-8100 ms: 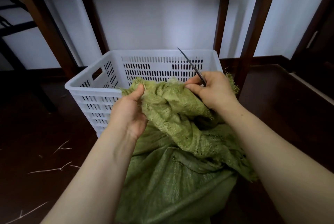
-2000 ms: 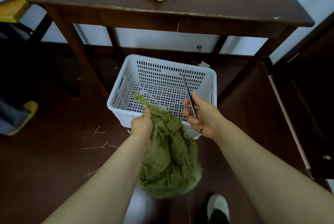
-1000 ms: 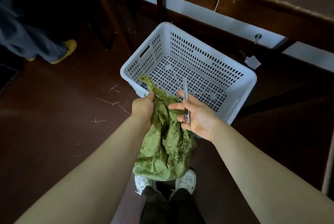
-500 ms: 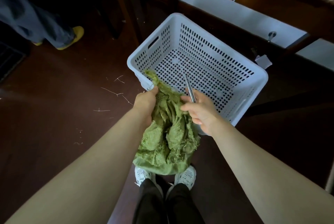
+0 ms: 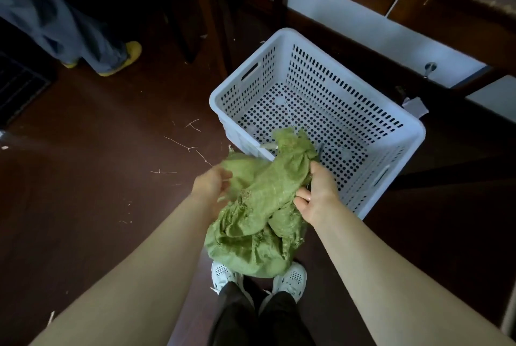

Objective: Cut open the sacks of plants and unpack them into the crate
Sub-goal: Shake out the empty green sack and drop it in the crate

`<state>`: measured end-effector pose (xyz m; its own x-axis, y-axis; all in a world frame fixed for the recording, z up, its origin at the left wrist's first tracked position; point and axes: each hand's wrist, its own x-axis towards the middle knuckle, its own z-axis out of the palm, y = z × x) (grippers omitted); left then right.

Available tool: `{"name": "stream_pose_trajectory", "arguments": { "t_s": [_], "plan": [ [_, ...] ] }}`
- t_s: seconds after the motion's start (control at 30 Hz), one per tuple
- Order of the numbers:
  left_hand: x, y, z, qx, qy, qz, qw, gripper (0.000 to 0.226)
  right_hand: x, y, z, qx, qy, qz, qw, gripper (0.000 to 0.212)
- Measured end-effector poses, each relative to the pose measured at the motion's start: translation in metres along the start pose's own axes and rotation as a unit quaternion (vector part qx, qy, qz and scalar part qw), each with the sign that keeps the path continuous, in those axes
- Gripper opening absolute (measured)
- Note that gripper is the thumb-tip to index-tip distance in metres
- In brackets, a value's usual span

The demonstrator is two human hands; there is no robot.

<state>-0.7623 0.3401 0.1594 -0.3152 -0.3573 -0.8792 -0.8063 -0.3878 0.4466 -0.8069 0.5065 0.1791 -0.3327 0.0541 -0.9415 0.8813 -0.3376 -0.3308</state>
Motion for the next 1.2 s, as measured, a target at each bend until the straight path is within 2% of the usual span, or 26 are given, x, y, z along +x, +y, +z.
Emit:
{"name": "stream_pose_trajectory", "arguments": {
  "t_s": [0.03, 0.1, 0.17, 0.2, 0.23, 0.3, 0.37, 0.4, 0.47, 0.53, 0.6, 0.67, 0.7, 0.77, 0.83, 0.87, 0.93, 0.97, 1.0, 1.07, 1.13, 1.2],
  "plan": [
    [-0.002, -0.004, -0.005, 0.056, -0.002, 0.022, 0.998, 0.035, -0.007, 0.0, 0.004, 0.012, -0.033, 0.017, 0.999, 0.034],
    [-0.002, -0.016, -0.013, 0.21, -0.049, 0.063, 0.974, 0.073, -0.021, 0.0, 0.014, 0.004, -0.103, 0.037, 0.994, 0.042],
    [-0.003, -0.023, -0.016, 0.426, -0.068, 0.087, 0.898, 0.092, -0.032, -0.004, 0.028, 0.001, -0.171, 0.041, 0.984, 0.054],
    [0.0, -0.026, -0.016, 0.497, -0.055, 0.104, 0.859, 0.097, -0.037, -0.008, 0.034, -0.002, -0.195, 0.037, 0.98, 0.059],
    [0.005, -0.028, -0.016, 0.527, -0.041, 0.118, 0.841, 0.097, -0.041, -0.012, 0.04, 0.0, -0.204, 0.028, 0.979, 0.059],
    [0.014, -0.022, -0.016, 0.491, -0.006, 0.125, 0.862, 0.073, -0.044, -0.022, 0.047, 0.028, -0.191, 0.006, 0.981, 0.044],
    [0.015, -0.012, -0.021, 0.457, 0.025, 0.113, 0.882, 0.041, -0.041, -0.033, 0.046, 0.073, -0.142, -0.023, 0.987, 0.026],
    [0.018, -0.007, -0.027, 0.433, 0.031, 0.11, 0.894, 0.036, -0.039, -0.038, 0.042, 0.078, -0.107, -0.043, 0.99, 0.022],
    [0.017, 0.003, -0.037, 0.347, 0.035, 0.113, 0.93, 0.034, -0.036, -0.042, 0.029, 0.024, -0.041, -0.101, 0.994, 0.023],
    [0.008, 0.011, -0.043, 0.181, 0.038, 0.107, 0.977, 0.022, -0.031, -0.034, 0.018, -0.068, -0.007, -0.148, 0.987, 0.025],
    [0.003, 0.022, -0.042, -0.002, -0.011, 0.056, 0.998, 0.018, -0.03, -0.014, 0.015, -0.166, -0.033, -0.174, 0.97, 0.027],
    [-0.005, 0.038, -0.035, -0.108, -0.08, 0.038, 0.99, 0.022, -0.036, 0.007, 0.019, -0.266, -0.114, -0.178, 0.941, 0.05],
    [-0.009, 0.046, -0.031, -0.121, -0.116, 0.036, 0.985, 0.027, -0.037, 0.017, 0.023, -0.298, -0.159, -0.175, 0.925, 0.061],
    [-0.019, 0.054, -0.024, -0.111, -0.18, 0.025, 0.977, 0.036, -0.036, 0.036, 0.035, -0.32, -0.228, -0.172, 0.903, 0.065],
    [-0.03, 0.059, -0.022, -0.098, -0.244, 0.021, 0.964, 0.035, -0.029, 0.049, 0.048, -0.32, -0.214, -0.189, 0.903, 0.068],
    [-0.031, 0.062, -0.024, -0.096, -0.273, 0.025, 0.957, 0.034, -0.026, 0.052, 0.054, -0.301, -0.189, -0.201, 0.913, 0.06],
    [-0.023, 0.067, -0.035, -0.085, -0.295, 0.03, 0.951, 0.04, -0.022, 0.051, 0.058, -0.252, -0.134, -0.204, 0.936, 0.026],
    [-0.015, 0.069, -0.043, -0.08, -0.277, 0.026, 0.957, 0.043, -0.019, 0.048, 0.057, -0.228, -0.101, -0.188, 0.95, 0.015],
    [-0.005, 0.067, -0.053, -0.081, -0.232, 0.02, 0.969, 0.042, -0.014, 0.044, 0.053, -0.192, -0.056, -0.162, 0.966, 0.013],
    [0.017, 0.053, -0.07, -0.087, -0.1, 0.017, 0.991, 0.031, 0.003, 0.032, 0.037, -0.098, 0.042, -0.119, 0.987, 0.013],
    [0.037, 0.026, -0.079, -0.037, -0.021, 0.027, 0.999, 0.016, 0.02, 0.023, 0.021, -0.073, 0.129, -0.113, 0.982, 0.016],
    [0.064, -0.005, -0.078, 0.074, 0.019, 0.041, 0.996, 0.02, 0.038, 0.02, 0.011, -0.101, 0.178, -0.139, 0.969, 0.018]
  ]
}}
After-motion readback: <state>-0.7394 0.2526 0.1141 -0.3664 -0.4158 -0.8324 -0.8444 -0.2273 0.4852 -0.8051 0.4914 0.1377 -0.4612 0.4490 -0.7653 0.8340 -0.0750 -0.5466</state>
